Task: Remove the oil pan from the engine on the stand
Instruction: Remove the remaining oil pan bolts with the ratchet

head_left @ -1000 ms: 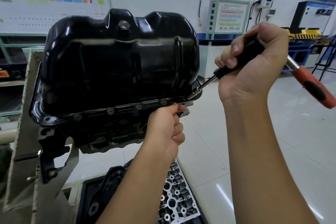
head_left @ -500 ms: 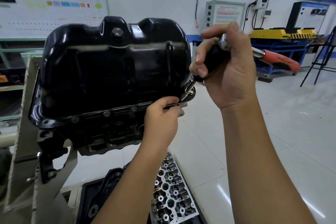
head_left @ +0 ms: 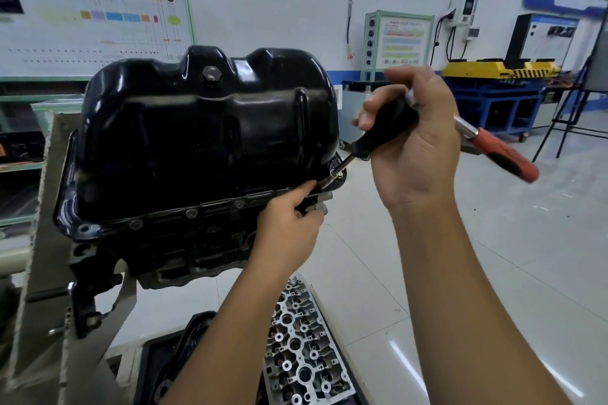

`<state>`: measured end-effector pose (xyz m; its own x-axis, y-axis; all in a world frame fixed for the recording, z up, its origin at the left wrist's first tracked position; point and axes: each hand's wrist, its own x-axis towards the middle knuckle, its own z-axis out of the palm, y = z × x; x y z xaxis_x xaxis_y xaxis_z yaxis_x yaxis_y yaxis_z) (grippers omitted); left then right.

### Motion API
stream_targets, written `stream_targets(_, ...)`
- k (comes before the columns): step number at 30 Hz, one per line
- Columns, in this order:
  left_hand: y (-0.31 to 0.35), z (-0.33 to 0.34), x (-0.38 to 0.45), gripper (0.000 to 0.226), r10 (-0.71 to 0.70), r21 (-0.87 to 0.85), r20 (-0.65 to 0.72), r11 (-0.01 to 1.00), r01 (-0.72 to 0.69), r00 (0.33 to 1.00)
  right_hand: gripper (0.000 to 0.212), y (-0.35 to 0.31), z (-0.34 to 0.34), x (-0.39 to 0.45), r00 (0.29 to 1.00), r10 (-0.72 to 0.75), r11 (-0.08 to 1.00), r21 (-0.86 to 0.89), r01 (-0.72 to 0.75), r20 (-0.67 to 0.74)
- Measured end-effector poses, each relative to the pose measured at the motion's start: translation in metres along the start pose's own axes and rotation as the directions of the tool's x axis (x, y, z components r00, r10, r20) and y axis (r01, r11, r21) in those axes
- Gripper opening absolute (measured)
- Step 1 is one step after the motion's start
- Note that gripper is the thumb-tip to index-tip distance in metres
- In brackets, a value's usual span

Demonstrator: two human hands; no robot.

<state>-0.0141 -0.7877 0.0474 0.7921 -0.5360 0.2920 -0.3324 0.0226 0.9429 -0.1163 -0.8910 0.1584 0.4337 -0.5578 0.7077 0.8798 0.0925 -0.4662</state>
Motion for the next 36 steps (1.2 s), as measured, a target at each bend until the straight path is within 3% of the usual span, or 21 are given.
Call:
stream_targets(4, -0.003, 0.001, 0.0, 0.055, 0.04, 0.054, 0.013, 0.998, -0.041, 0.999, 0.016, 0.009, 0.019, -0.005, 0.965, -0.187, 0.98, -0.104, 0.17, -0.185)
stream_targets(7, -0.005, 0.005, -0.004, 0.061, 0.08, 0.073, 0.014, 0.994, -0.081, 0.997, 0.017, 0.01, 0.027, -0.008, 0.964, -0.184, 0.983, -0.066, 0.174, -0.192)
stream_targets(13, 0.005, 0.012, -0.003, 0.046, 0.254, -0.021, 0.025, 0.967, -0.253, 0.967, 0.044, -0.005, 0.019, -0.008, 0.995, 0.098, 0.992, 0.083, -0.096, -0.014)
stream_targets(23, 0.017, 0.017, 0.007, 0.026, 0.335, 0.123, -0.019, 0.936, -0.33, 0.942, 0.034, -0.011, 0.009, 0.002, 0.984, 0.152, 0.984, 0.079, -0.159, 0.096)
stream_targets(27, 0.015, 0.016, 0.01, 0.023, 0.36, 0.179, -0.04, 0.92, -0.348, 0.932, 0.039, -0.017, 0.005, 0.007, 0.917, 0.255, 0.96, 0.035, -0.279, 0.307)
stream_targets(29, 0.015, 0.018, 0.011, 0.021, 0.345, 0.18, -0.054, 0.926, -0.331, 0.937, 0.038, -0.017, 0.009, 0.007, 0.897, 0.277, 0.956, -0.008, -0.292, 0.345)
stream_targets(32, 0.017, 0.018, 0.015, 0.019, 0.312, 0.2, -0.084, 0.936, -0.29, 0.946, 0.038, -0.01, 0.021, 0.005, 0.939, 0.237, 0.97, -0.01, -0.242, 0.25)
stream_targets(36, 0.02, 0.017, 0.014, 0.024, 0.292, 0.323, -0.086, 0.913, -0.25, 0.953, 0.04, 0.004, 0.032, -0.001, 0.991, 0.022, 0.999, 0.046, -0.016, -0.129)
